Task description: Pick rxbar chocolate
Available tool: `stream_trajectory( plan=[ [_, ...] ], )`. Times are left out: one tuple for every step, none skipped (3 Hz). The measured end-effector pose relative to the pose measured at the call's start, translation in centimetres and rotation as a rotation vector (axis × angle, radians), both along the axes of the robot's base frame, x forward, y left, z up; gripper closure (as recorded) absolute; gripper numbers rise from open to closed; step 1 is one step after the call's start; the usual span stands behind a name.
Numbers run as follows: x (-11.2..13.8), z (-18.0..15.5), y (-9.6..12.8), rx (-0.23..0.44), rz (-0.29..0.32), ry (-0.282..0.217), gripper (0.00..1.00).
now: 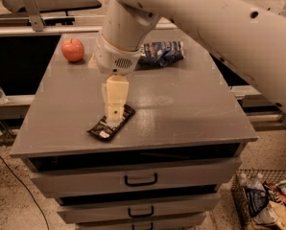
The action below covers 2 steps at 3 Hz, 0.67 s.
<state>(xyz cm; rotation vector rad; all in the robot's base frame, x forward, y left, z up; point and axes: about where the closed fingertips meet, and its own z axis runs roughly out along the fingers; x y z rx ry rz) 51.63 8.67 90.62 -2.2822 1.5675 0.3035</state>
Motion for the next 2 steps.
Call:
stream_trajectory(
  plan=[
    [0.0,-1.8,1.1,0.043,-0.010,0.019,0.00],
    [0.2,-3.3,0.6,0.082,-0.048,0.003,0.00]
  ],
)
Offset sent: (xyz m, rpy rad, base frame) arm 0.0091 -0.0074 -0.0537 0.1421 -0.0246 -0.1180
